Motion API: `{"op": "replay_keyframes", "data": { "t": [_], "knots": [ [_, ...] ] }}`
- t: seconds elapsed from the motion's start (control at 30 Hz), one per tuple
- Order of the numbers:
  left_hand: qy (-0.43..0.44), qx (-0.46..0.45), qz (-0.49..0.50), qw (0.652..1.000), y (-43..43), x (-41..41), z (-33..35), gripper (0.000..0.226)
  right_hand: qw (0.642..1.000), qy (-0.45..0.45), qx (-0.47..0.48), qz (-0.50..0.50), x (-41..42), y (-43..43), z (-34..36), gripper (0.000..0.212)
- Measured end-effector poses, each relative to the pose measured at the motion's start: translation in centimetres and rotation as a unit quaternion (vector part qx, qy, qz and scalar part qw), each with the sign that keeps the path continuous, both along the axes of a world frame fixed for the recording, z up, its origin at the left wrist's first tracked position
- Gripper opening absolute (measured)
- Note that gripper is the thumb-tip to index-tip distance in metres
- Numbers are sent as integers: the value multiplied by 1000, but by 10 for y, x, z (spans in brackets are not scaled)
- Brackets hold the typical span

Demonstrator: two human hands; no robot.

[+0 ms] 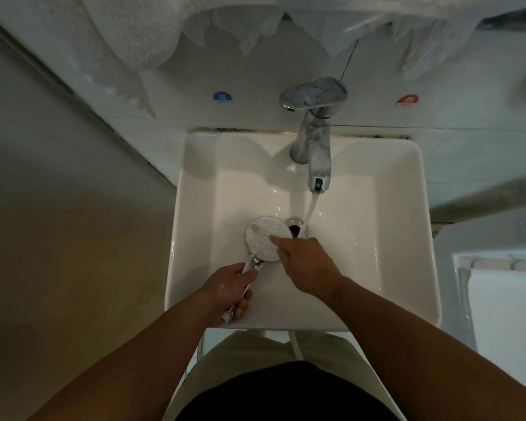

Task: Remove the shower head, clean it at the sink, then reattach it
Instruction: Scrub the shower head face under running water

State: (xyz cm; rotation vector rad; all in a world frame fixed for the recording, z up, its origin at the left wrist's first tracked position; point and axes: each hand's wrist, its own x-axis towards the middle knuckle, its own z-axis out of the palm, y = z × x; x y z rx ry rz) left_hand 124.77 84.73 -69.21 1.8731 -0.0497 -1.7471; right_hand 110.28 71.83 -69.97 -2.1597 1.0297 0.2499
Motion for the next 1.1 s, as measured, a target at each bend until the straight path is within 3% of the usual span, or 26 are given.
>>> {"op": "replay_keyframes", "data": {
  "t": [0.27,0.4,0.93,1.1],
  "knots": [
    [-5,0,-6,1000,0,0,1,21,998,-30,24,43,-14,15,4,39],
    [0,0,-3,1000,0,-1,0,21,1000,-28,6,3,-2,3,2,39],
    [-8,1,-19,1000,0,-1,1,22,999,-13,39,36,-27,19,3,40],
    [-1,3,-11,1000,-1,0,-1,23,1000,-22,7,13,-9,5,-8,41]
  ]
}}
